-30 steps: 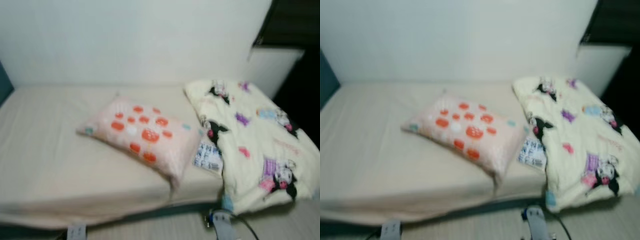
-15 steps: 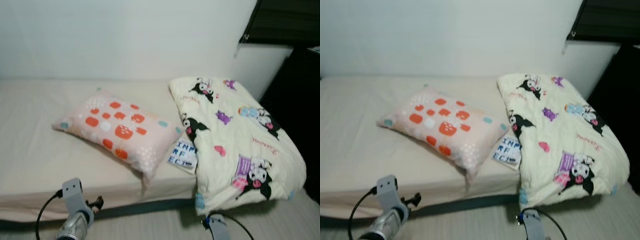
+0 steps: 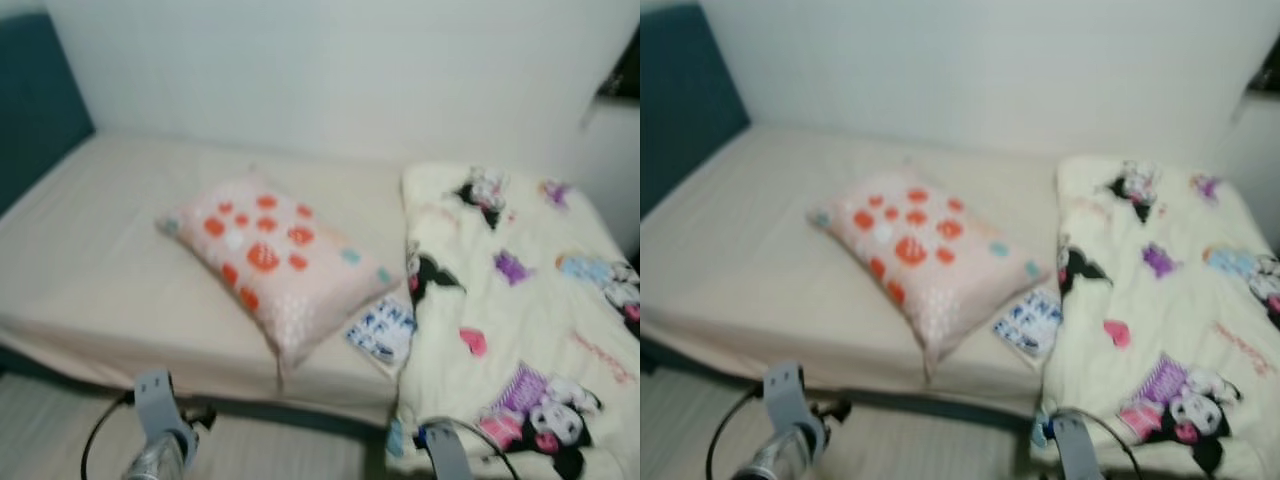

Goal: Clean up the room

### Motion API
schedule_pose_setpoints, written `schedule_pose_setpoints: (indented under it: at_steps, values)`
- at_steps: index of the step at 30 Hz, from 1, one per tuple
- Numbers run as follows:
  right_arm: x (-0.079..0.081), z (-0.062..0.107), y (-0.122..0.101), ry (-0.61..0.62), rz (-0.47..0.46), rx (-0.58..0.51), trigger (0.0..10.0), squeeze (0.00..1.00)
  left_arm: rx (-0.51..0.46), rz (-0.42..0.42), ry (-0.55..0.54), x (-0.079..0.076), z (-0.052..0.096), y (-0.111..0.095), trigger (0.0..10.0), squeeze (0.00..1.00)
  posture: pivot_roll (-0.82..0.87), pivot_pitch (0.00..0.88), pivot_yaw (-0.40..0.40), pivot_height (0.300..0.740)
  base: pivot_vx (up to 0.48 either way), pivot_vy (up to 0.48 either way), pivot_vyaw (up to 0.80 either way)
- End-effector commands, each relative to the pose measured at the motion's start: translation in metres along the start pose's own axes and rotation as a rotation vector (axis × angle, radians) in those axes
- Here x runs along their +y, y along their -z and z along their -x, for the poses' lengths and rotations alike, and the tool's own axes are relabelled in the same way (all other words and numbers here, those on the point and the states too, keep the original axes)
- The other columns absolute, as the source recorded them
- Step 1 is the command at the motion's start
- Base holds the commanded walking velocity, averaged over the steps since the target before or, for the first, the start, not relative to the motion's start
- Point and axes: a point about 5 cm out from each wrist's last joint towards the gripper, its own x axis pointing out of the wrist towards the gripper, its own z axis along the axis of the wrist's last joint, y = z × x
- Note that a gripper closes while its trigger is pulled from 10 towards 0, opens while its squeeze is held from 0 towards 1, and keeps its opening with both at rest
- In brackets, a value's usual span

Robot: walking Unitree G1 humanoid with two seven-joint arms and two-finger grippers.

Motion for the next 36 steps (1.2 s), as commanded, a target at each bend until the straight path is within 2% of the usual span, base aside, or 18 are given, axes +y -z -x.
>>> schedule_pose_setpoints:
  at_steps: [1, 11, 16, 19, 20, 28, 31, 36]
  values:
    - [0.0, 0.001, 0.006, 0.003, -0.005, 0.021, 10.0, 0.0, 0.018, -0.004, 0.009, -0.001, 0.001, 0.005, 10.0, 0.0, -0.14, 0.064, -0.088, 0.728, 0.0, 0.0, 0.0]
    - [0.002, 0.001, 0.006, 0.001, -0.02, 0.019, 10.0, 0.0, -0.011, 0.01, 0.025, 0.0, 0.0, 0.0, 10.0, 0.0, -0.14, 0.068, -0.087, 0.728, 0.295, 0.0, 0.0]
    - [0.003, 0.0, 0.007, 0.001, -0.025, 0.02, 10.0, 0.0, -0.053, 0.039, 0.029, 0.001, -0.001, -0.012, 10.0, 0.0, -0.14, 0.068, -0.085, 0.728, 0.334, 0.0, 0.0]
    - [0.004, 0.0, 0.007, 0.0, -0.027, 0.022, 10.0, 0.0, -0.076, 0.065, 0.031, 0.001, -0.002, -0.019, 10.0, 0.0, -0.14, 0.068, -0.084, 0.728, 0.335, 0.0, 0.0]
    - [0.005, 0.0, 0.008, -0.001, -0.029, 0.024, 10.0, 0.0, -0.098, 0.102, 0.041, 0.0, -0.003, -0.025, 10.0, 0.0, -0.14, 0.069, -0.083, 0.728, 0.334, 0.0, 0.0]
    - [0.005, 0.0, 0.008, -0.001, -0.031, 0.027, 10.0, 0.0, -0.121, 0.142, 0.069, -0.003, -0.004, -0.031, 10.0, 0.0, -0.14, 0.07, -0.083, 0.728, 0.333, 0.0, 0.0]
    - [0.005, 0.0, 0.009, 0.004, -0.044, 0.035, 10.0, 0.0, -0.136, 0.208, 0.109, -0.004, -0.004, -0.034, 10.0, 0.0, -0.14, 0.07, -0.081, 0.728, 0.0, 0.0, 0.0]
    - [0.005, 0.0, 0.01, 0.015, -0.069, 0.039, 10.0, 0.0, -0.127, 0.24, 0.169, -0.008, -0.004, -0.032, 10.0, 0.0, -0.14, 0.07, -0.08, 0.728, 0.0, 0.0, 0.0]
